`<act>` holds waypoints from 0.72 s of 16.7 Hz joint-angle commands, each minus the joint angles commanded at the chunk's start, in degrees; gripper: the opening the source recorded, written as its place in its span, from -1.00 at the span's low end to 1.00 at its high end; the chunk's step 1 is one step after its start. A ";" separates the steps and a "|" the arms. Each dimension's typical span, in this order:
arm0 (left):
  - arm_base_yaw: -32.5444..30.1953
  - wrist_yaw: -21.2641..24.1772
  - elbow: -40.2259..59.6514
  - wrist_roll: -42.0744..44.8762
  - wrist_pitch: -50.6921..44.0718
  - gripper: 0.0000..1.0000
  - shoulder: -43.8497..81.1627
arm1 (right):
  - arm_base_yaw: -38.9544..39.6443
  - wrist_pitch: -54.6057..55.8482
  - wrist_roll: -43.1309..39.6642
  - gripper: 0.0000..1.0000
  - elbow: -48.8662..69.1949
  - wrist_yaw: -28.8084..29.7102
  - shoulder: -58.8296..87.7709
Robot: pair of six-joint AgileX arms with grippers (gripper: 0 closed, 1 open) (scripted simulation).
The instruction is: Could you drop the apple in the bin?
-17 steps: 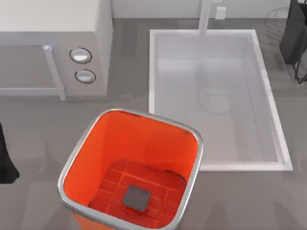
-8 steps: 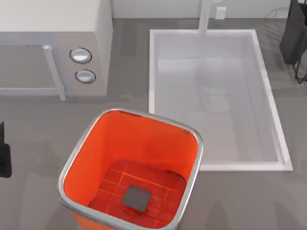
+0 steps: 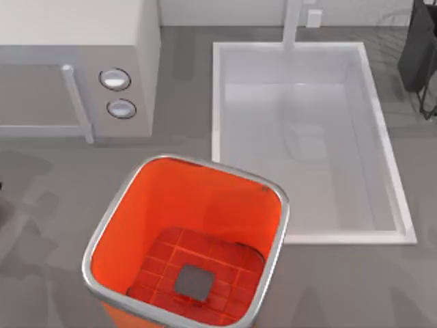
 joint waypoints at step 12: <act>8.08 3.85 13.95 11.61 -9.64 1.00 24.24 | 0.00 0.00 0.00 1.00 0.00 0.00 0.00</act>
